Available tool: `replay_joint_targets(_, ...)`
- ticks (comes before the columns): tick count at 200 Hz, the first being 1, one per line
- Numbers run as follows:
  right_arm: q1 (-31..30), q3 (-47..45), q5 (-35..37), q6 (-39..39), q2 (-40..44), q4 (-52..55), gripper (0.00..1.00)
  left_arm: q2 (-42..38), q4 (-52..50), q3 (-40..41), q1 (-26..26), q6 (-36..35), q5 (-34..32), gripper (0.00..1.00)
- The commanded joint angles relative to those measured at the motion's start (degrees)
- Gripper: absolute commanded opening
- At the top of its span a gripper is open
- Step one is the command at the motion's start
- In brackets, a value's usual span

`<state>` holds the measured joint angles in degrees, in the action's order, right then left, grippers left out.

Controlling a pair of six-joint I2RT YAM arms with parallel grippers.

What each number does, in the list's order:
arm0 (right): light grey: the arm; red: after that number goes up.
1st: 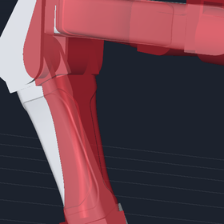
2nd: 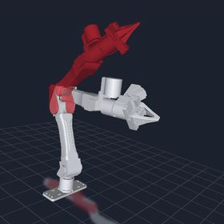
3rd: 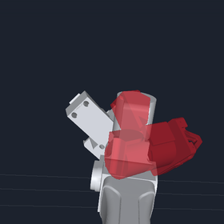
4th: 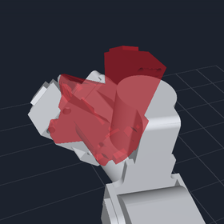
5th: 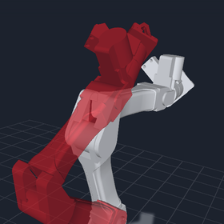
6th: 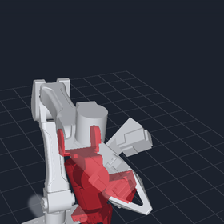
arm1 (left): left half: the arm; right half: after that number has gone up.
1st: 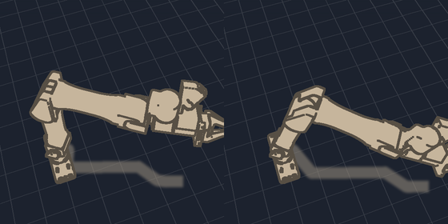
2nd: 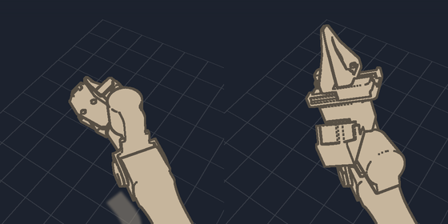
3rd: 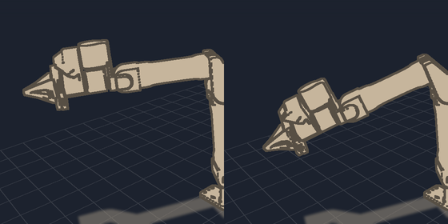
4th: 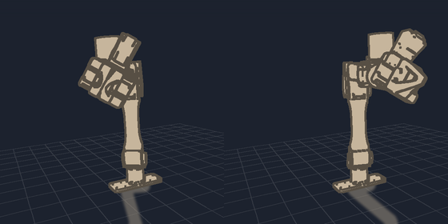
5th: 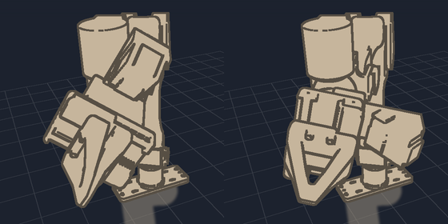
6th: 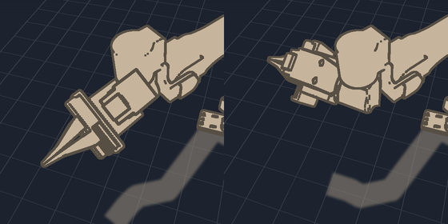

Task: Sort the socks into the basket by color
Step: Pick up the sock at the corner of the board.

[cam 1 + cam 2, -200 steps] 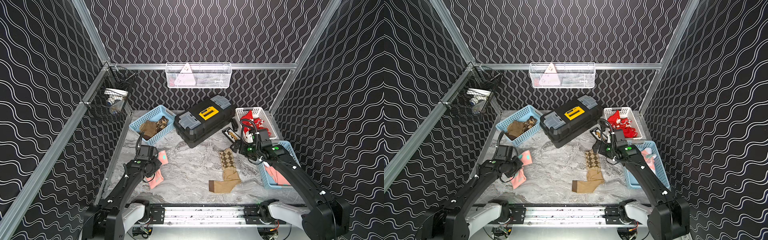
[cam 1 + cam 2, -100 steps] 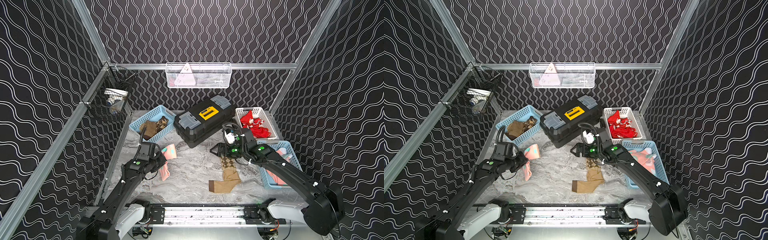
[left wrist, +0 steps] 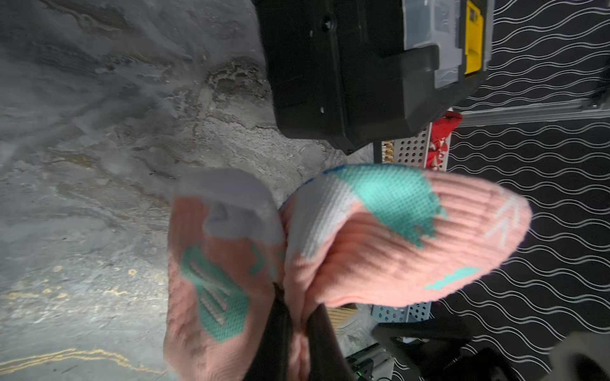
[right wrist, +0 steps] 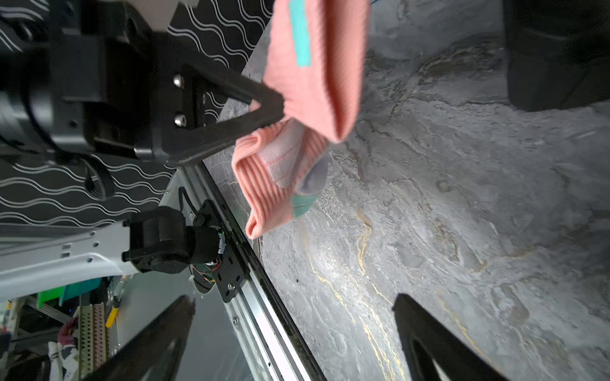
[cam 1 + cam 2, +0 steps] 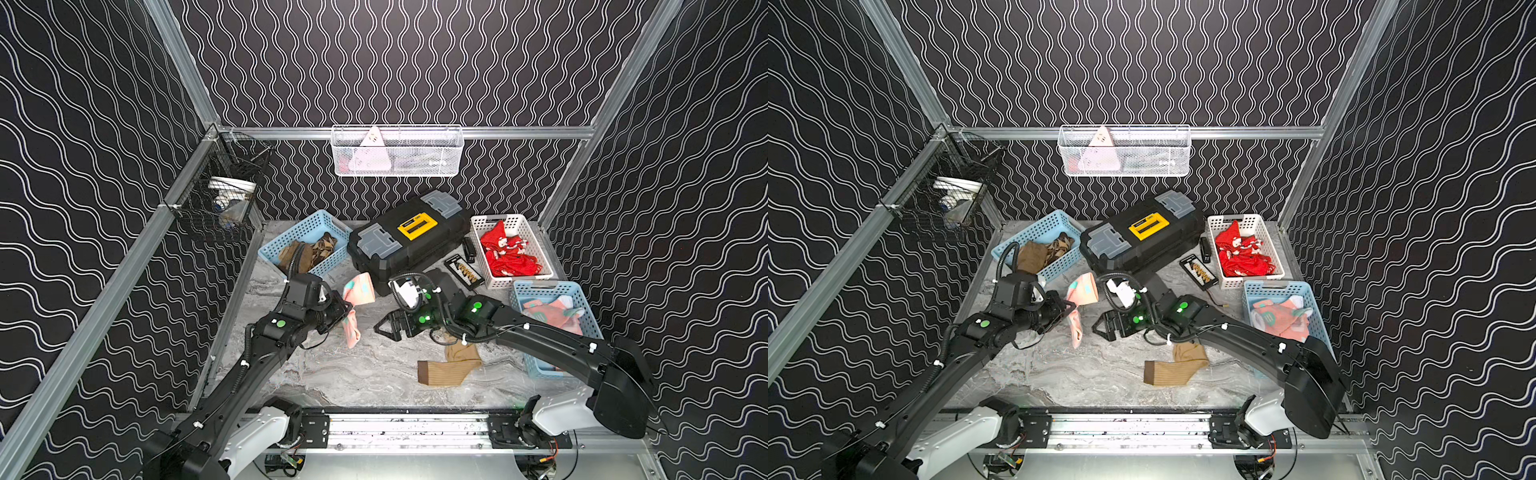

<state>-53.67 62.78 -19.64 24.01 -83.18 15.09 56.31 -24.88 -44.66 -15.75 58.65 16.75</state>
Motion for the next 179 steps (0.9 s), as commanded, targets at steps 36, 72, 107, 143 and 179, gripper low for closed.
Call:
replay_joint_targets(36, -6.6, 1.6, 14.3, -6.1, -3.3, -2.7, 0.98, -0.1, 5.5, -1.8, -2.6, 6.6, 2.4, 0.0)
replay_joint_targets(72, -8.6, 4.0, 22.0, -7.7, -5.2, -3.9, 0.96, 0.1, 6.8, -2.2, -6.2, 8.7, 1.2, 0.0)
replay_joint_targets(107, -8.8, 4.2, 24.9, -9.0, -6.1, -4.8, 0.79, 0.8, 8.5, -2.1, -9.7, 10.5, 0.0, 0.0)
replay_joint_targets(143, -8.9, 2.5, 25.4, -8.1, -5.2, -5.7, 0.36, 2.1, 9.7, -2.7, -11.8, 10.8, -0.7, 0.0)
replay_joint_targets(179, -8.8, 0.7, 27.3, -7.5, -2.3, -3.2, 0.0, 2.7, 10.2, -3.1, -12.5, 9.4, -1.0, 0.0)
